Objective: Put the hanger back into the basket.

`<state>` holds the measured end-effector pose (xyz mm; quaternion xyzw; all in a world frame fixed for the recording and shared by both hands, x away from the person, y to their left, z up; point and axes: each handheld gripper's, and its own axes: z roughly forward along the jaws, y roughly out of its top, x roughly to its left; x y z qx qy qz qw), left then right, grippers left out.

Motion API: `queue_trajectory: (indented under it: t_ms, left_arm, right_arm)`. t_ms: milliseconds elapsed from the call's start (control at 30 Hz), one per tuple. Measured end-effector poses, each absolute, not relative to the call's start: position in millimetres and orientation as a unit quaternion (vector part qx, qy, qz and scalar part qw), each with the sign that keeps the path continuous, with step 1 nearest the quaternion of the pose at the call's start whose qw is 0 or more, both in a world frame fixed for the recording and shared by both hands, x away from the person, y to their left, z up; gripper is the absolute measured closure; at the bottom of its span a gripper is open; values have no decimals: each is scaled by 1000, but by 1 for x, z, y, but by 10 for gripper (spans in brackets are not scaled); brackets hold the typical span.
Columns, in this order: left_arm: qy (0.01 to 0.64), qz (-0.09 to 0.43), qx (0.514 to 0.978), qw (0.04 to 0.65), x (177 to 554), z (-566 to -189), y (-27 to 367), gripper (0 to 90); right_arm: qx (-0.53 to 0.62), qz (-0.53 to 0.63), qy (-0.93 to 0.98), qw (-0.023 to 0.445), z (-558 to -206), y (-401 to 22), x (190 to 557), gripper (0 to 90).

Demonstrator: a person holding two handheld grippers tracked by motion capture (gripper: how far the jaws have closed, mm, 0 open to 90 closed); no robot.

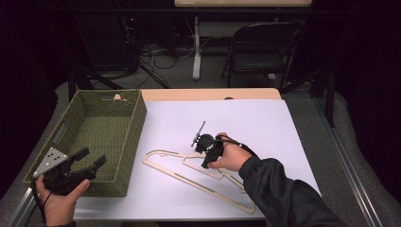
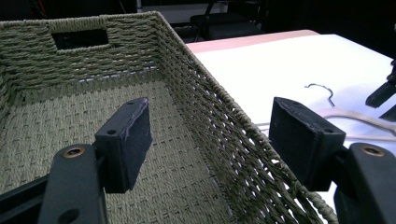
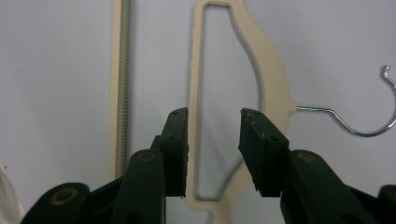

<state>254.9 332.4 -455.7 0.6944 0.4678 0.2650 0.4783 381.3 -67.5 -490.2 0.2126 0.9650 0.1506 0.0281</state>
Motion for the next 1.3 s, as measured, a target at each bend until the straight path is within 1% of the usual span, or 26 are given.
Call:
queue_trajectory:
  t_ms: [200,767,967,1000,1300]
  left_arm:
    - [470,265,694,478,255,-456,333,297]
    - [471,263,694,477,256,-458,332,296]
    - [471,261,695,476,256,-458,332,296]
    - [471,262,695,477,256,-458,332,296]
    - [471,261,695,477,257,-459,332,296]
  right_arm:
    - [206,137,969,22,-501,-60,381,644]
    - [209,120,970,8,-517,-50,384,706]
    - [205,108,973,5,-521,-48,385,744]
    - [206,109,972,4,-522,-48,384,762]
    - [213,102,972,-7,-527,-49,384,812]
